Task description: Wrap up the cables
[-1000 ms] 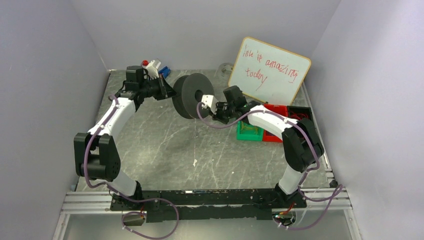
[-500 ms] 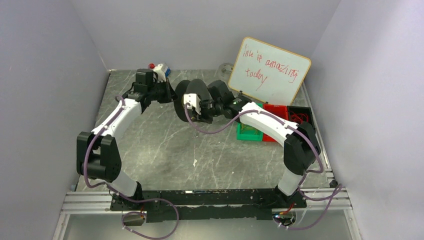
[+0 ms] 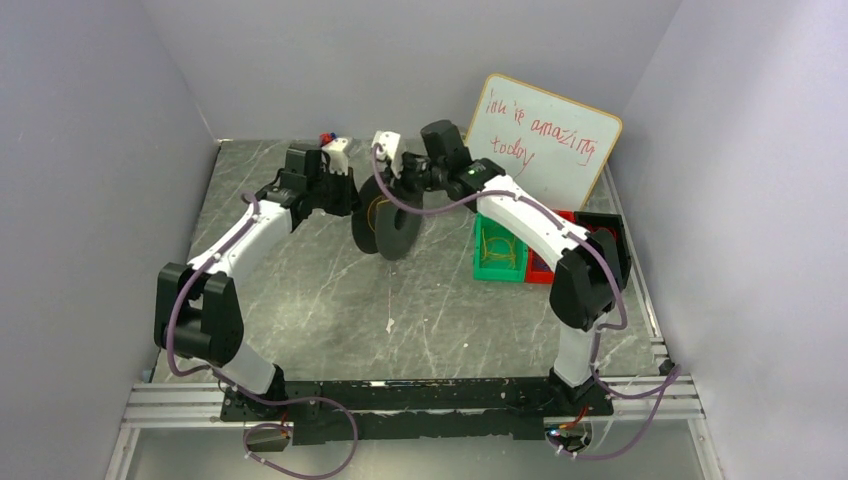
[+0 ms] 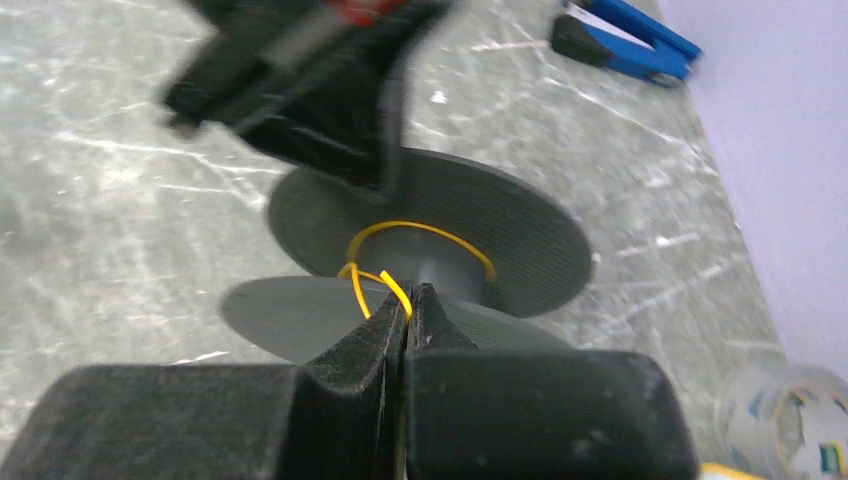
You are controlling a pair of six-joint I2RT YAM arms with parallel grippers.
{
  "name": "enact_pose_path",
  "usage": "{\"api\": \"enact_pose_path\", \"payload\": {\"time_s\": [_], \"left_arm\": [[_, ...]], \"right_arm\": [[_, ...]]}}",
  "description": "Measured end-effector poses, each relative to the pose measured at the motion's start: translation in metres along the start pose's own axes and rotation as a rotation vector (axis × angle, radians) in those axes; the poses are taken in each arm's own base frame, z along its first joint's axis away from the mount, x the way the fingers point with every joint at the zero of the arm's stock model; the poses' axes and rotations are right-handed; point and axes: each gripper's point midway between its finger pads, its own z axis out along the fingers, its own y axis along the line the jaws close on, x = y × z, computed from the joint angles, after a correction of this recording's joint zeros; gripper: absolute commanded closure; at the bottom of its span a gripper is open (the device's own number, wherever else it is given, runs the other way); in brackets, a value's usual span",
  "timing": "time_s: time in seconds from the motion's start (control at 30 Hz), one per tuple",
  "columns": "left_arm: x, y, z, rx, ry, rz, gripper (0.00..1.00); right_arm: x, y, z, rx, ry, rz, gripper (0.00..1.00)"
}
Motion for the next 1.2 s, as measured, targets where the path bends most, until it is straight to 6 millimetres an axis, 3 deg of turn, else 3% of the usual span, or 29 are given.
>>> {"api": "enact_pose_path", "payload": {"time_s": [0.3,0.57,0.7,0.87,1.0,1.2], "left_arm": [[0.004,-0.018,-0.008,0.091,0.019,0.111,0.98],[0.006,-0.033,-0.019,0.179,0.028,0.123,0.97],[-0.004,-0.028,-0.025,0.184,0.011,0.077,0.97],[-0.03,-0.013,-0.034,0.145,-0.058,-0.005,0.98],[-0.036,-0.008,-0.034,0.118,-0.075,-0.074,0.98],[-0.035,-0.005,-0.03,0.101,-0.088,-0.144,0.98]], "right_arm": [[0.038,-0.09,-0.026,0.231,0.04,0.101,1.0],[0.082,-0.124,-0.04,0.326,0.105,0.136,1.0],[0.111,-0.122,-0.041,0.325,0.136,0.164,1.0],[0.146,-0.092,-0.045,0.268,0.177,0.211,1.0],[0.145,-0.07,-0.05,0.223,0.157,0.214,1.0],[0.126,-0.047,-0.051,0.175,0.093,0.17,1.0]]}}
